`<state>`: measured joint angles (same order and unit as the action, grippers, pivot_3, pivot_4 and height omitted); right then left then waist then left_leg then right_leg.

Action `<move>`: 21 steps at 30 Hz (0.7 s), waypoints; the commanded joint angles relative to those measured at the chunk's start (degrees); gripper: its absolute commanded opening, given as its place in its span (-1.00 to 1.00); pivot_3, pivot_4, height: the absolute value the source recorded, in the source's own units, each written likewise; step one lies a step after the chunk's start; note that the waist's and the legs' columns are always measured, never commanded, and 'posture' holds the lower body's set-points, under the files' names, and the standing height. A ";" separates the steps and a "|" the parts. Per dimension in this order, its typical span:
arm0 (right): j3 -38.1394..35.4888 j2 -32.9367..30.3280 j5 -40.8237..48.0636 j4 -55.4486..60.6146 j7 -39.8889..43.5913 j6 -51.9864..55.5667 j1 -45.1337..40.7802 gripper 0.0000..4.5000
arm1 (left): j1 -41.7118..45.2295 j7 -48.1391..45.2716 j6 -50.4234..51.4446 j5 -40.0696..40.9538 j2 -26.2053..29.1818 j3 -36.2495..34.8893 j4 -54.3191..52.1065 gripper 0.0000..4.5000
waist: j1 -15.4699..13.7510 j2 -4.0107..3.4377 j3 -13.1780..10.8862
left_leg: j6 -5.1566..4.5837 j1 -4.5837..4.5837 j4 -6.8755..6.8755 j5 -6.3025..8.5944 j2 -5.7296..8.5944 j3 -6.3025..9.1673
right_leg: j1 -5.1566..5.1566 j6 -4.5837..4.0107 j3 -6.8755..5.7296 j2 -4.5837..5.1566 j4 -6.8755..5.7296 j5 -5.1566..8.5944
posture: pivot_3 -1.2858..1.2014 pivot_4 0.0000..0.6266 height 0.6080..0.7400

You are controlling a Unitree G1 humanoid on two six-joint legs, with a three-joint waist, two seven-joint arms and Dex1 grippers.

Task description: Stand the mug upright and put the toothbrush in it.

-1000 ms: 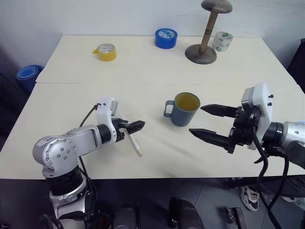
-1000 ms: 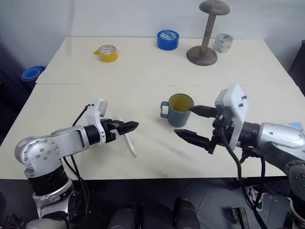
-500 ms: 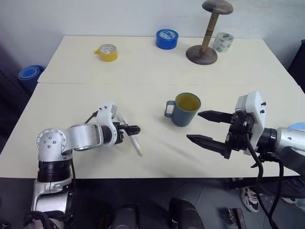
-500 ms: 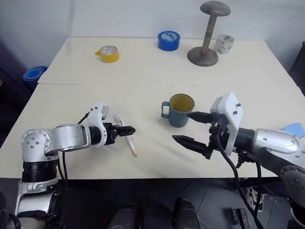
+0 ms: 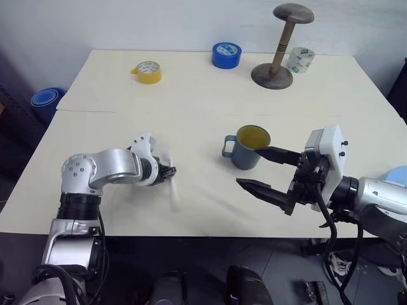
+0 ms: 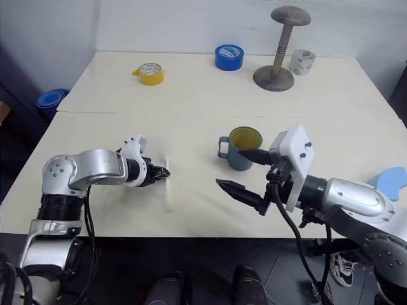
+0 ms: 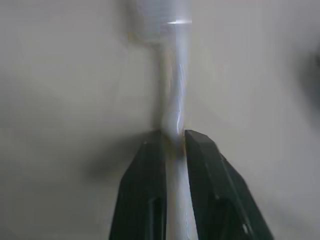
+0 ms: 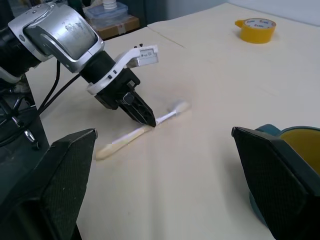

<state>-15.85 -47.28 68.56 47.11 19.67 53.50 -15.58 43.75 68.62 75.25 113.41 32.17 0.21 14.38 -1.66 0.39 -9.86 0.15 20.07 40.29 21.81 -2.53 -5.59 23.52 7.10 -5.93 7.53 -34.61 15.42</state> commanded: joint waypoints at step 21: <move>-3.77 -3.93 4.00 1.20 -3.67 -4.37 3.53 1.00 | 19.56 -50.56 -2.52 -51.61 5.96 11.85 17.63 -0.94 | 0.25 -0.02 0.02 | 0.12 0.02 -0.27 -0.14 -0.03 -0.20 | 0.05 0.00 -0.04 -0.11 0.34 0.01 | 0.03 -0.52 1.00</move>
<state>-16.93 -50.17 71.21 47.75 15.53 50.70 -12.35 61.15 26.86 79.80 71.34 36.93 9.88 30.43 -1.40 0.38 -9.84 0.27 20.12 40.02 21.67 -2.56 -5.81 23.61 7.10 -5.97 7.41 -34.26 15.43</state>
